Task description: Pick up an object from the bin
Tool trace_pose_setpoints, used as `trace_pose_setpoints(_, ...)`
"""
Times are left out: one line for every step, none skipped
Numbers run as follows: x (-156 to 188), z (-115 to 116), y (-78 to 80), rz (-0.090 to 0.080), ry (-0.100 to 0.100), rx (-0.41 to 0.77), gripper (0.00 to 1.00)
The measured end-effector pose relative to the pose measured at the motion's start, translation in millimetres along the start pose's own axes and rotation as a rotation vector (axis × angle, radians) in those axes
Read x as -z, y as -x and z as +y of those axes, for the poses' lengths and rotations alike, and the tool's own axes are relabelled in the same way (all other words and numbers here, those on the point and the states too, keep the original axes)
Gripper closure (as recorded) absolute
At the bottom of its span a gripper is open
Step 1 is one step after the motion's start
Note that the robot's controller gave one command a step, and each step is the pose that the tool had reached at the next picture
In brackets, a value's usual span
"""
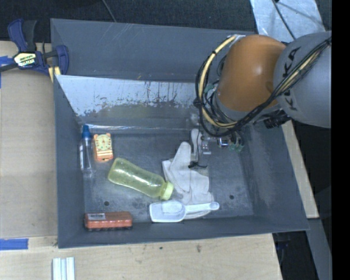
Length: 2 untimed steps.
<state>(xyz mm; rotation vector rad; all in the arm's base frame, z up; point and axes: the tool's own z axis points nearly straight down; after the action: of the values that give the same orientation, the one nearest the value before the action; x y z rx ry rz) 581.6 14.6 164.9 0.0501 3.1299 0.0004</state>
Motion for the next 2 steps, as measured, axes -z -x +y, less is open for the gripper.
trace_pose_setpoints(-54,-1,11.7,0.004,0.0,0.117,0.0)
trace_pose_setpoints(-80,-12,1.8,0.001,0.001,0.082,1.0)
